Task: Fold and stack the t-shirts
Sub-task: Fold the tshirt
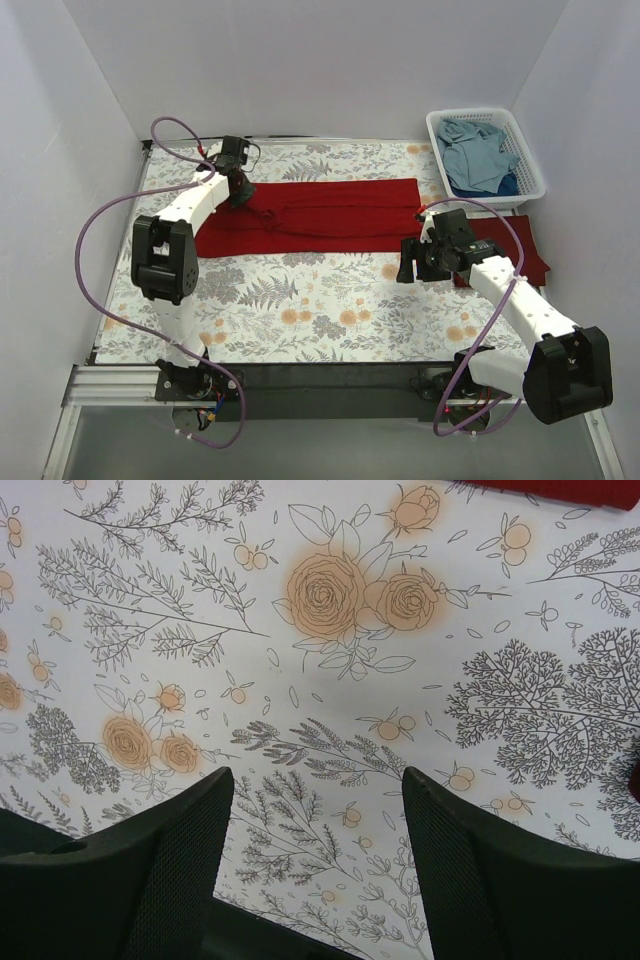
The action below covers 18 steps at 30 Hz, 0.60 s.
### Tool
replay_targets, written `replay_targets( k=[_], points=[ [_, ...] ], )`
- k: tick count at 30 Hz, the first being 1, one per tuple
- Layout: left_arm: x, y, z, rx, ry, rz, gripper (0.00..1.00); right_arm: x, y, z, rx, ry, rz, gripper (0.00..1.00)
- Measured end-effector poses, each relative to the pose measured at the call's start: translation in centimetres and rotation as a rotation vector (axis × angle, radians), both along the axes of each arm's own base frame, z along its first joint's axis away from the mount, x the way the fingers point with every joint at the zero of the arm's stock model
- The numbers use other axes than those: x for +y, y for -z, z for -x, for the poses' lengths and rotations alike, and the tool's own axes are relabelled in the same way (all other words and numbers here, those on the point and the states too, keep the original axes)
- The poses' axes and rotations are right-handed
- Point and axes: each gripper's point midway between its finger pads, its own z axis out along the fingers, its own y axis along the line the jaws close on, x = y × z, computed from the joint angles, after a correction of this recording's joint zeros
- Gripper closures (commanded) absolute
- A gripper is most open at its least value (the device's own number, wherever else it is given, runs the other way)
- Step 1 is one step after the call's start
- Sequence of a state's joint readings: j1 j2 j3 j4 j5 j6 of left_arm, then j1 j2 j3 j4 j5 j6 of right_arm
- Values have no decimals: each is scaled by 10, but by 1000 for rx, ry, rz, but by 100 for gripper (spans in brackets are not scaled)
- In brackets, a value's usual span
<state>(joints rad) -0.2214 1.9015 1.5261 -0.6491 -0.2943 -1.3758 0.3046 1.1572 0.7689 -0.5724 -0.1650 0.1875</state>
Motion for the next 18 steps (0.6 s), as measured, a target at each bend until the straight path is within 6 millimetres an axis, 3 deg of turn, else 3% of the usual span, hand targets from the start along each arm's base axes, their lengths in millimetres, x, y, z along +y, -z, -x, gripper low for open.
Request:
replay_targets(
  k=[7,16,18],
  points=[
    [9,15,-28,11,-18,-15,100,0,0,0,-4,-2,2,22],
    [16,11,-60,-36,-39,-4,100,0,10,0,27,-4,16,22],
    [16,15,-61,-30,-40,-1,96,0,11,-1,29,-4,17,22]
  ],
)
